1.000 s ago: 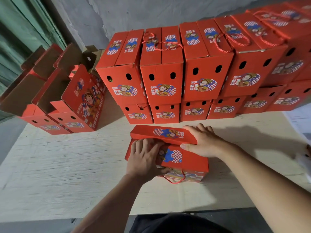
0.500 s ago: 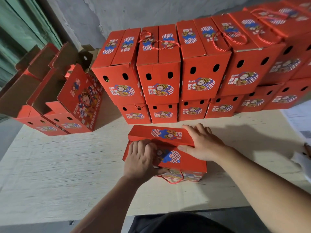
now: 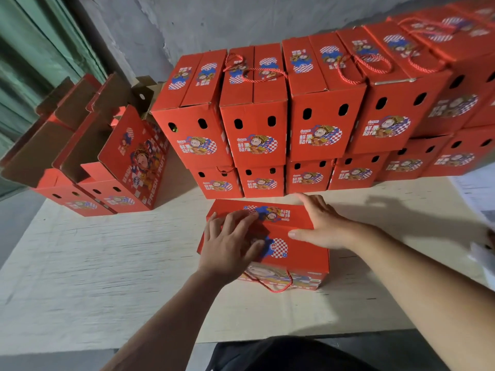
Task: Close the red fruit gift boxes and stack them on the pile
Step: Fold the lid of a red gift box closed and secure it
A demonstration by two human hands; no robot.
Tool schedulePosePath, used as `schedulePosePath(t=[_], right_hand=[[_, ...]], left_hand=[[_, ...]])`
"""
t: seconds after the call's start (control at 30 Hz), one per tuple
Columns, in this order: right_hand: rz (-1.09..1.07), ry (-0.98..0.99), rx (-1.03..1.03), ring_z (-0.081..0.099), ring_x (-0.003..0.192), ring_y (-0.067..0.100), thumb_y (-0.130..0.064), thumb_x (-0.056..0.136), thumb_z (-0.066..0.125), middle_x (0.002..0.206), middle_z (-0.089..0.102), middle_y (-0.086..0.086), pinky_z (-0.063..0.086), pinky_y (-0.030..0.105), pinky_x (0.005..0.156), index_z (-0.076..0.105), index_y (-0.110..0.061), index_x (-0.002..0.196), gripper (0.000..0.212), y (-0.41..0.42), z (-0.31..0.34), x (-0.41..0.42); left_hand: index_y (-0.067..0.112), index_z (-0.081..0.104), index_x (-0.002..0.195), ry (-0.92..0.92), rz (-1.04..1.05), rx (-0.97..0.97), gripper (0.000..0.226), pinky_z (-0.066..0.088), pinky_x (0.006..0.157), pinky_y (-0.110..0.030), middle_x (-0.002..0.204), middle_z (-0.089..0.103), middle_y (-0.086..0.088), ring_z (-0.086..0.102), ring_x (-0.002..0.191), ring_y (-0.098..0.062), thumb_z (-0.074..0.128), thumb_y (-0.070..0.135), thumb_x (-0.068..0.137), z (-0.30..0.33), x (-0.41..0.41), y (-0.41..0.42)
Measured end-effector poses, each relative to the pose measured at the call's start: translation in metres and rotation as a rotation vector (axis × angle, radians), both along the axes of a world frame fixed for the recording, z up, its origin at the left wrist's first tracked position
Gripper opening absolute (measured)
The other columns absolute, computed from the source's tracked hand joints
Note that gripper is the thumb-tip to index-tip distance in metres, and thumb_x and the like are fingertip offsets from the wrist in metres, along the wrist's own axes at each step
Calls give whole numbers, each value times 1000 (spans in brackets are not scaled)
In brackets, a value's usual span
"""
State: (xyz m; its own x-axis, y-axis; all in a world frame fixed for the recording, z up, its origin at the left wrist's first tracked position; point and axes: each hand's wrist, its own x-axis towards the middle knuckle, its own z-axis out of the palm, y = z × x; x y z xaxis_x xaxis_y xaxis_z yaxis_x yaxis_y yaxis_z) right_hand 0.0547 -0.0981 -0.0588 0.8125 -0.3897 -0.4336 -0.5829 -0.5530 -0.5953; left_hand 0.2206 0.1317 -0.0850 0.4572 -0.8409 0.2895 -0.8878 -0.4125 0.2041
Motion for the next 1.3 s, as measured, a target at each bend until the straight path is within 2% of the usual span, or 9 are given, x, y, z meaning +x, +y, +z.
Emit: schedulePosePath(t=[0.2,0.37,0.5,0.63,0.83,0.93,1.07,1.17,1.3], right_hand=[[-245,-335,-210,54,126,15,-80,78,60,147,38,-11,59,43,86,34,-38,152,89,24,-13,-21],[-504,-674,-770,49,115,38,-49,89,76,123,48,11,43,48,94,60,-15,122,50,65,-14,-21],[-215,-462,-770,36,136,36,-69,93,51,137,46,4,28,50,107,60,-27,128,56,85,-15,-25],[-16,-243,-717,45,131,29,-95,83,25,139,50,-2,37,47,108,53,-24,141,96,90,-23,-31],[-81,-473,-844,54,101,25,-87,85,44,110,60,-3,44,40,86,64,-25,121,74,88,-35,-34],[-85,-599,-867,56,102,26,-82,85,54,112,61,-3,42,39,87,64,-24,120,69,86,-39,-34],[-74,-670,-848,57,109,27,-67,91,59,120,64,-3,45,40,92,64,-22,123,55,89,-45,-40],[-74,-698,-826,58,106,28,-53,92,64,117,65,-4,47,42,90,67,-19,117,42,88,-45,-44],[-65,-761,-795,60,101,28,-33,90,69,112,69,-1,50,43,87,72,-14,104,24,89,-37,-47]], left_hand=[[34,44,156,167,120,270,92,36,117,-51,161,45,3,36,145,-36,50,88,82,24,48,-20],[29,76,87,-38,189,240,101,48,70,-35,85,73,5,66,83,-30,22,111,63,51,51,-35],[20,61,62,75,248,343,109,37,53,-27,58,58,5,57,58,-15,8,115,49,66,52,-37],[30,76,81,200,208,432,114,54,73,-35,73,68,7,66,77,-18,11,116,43,70,58,-34],[33,62,71,178,172,448,83,49,91,-41,73,64,15,67,87,-21,29,109,63,65,53,-28],[38,72,111,192,201,462,102,41,104,-44,103,72,9,63,111,-26,26,112,57,63,50,-24],[39,35,156,247,200,491,125,28,117,-57,157,44,4,29,145,-36,14,112,57,41,33,-10],[45,18,162,384,240,384,111,19,122,-59,169,21,3,16,152,-38,13,105,69,24,29,-4],[40,29,160,471,229,357,101,30,119,-54,163,31,0,35,147,-36,18,98,79,24,37,-7]])
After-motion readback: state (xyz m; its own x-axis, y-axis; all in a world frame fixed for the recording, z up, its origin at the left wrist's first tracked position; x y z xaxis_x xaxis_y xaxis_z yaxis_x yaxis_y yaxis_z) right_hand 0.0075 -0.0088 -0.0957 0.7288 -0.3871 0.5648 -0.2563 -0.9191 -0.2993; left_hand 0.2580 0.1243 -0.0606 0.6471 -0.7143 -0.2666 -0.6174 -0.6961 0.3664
